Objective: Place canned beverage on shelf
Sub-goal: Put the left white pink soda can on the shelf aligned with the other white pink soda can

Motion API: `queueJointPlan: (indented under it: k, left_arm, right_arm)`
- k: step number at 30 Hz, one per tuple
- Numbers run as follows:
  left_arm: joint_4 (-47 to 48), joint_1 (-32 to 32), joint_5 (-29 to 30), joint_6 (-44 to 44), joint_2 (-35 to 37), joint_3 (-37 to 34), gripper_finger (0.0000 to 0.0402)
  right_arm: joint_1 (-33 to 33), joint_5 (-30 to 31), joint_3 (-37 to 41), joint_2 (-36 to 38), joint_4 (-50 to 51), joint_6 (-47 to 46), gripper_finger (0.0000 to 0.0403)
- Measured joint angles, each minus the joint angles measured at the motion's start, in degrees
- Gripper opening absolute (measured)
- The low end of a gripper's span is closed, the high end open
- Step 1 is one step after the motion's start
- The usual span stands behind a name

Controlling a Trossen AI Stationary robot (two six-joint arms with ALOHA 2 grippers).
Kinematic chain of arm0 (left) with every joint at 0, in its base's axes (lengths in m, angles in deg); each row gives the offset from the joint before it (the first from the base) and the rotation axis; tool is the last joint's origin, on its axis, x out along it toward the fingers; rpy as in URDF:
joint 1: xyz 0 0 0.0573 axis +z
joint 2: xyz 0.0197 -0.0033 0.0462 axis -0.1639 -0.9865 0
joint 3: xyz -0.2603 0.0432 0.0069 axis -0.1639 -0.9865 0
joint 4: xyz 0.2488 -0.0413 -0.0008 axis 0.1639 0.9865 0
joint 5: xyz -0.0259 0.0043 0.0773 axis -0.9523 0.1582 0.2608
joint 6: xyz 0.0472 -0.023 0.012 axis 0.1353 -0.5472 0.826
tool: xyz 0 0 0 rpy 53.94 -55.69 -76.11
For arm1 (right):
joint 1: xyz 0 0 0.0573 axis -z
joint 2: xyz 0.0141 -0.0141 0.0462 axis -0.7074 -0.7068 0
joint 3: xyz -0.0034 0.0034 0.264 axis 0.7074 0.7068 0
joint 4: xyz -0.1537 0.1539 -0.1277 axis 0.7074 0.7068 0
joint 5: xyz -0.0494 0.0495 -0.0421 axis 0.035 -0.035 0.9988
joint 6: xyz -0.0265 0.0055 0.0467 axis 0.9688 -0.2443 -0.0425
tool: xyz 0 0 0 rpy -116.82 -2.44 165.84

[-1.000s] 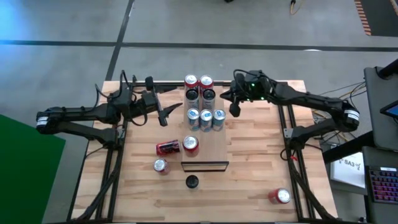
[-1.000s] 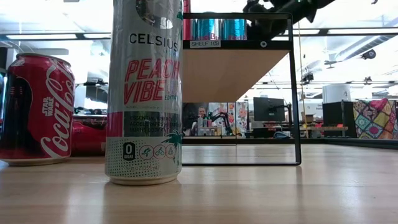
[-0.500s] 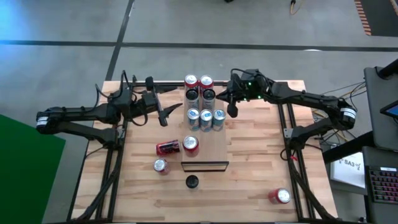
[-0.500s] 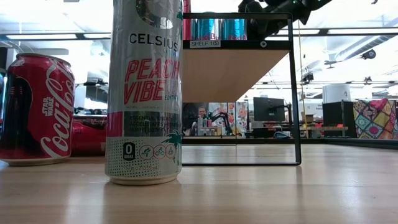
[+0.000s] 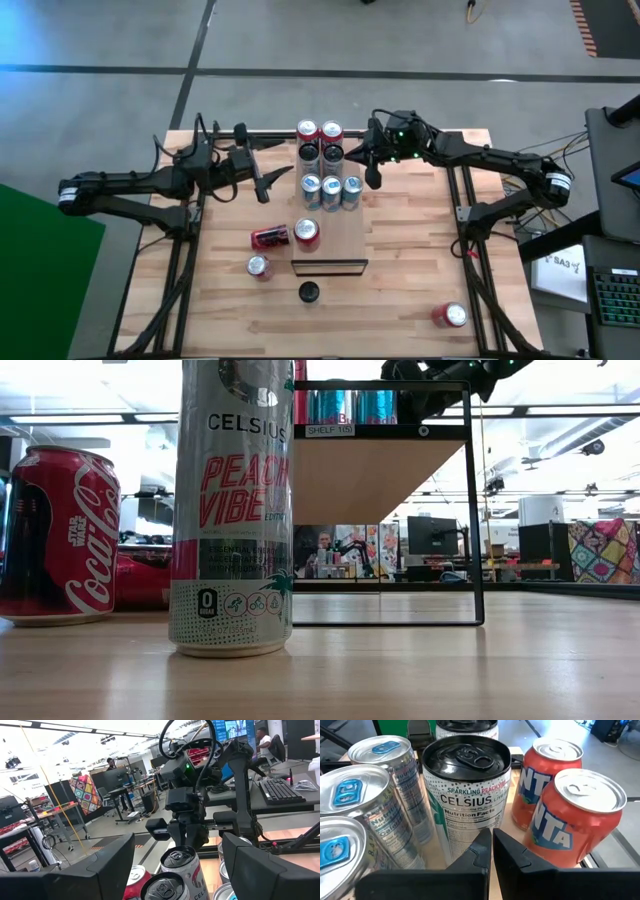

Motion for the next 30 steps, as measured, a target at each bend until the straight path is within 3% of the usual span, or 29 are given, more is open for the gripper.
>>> queueJointPlan:
  k: [30]
  left_arm:
    - [0.0,0.0,0.0,-0.4,0.0,0.0,0.0268]
  right_arm:
    - [0.0,0.1,0.0,-0.4,-1.7,2.0,0.0009]
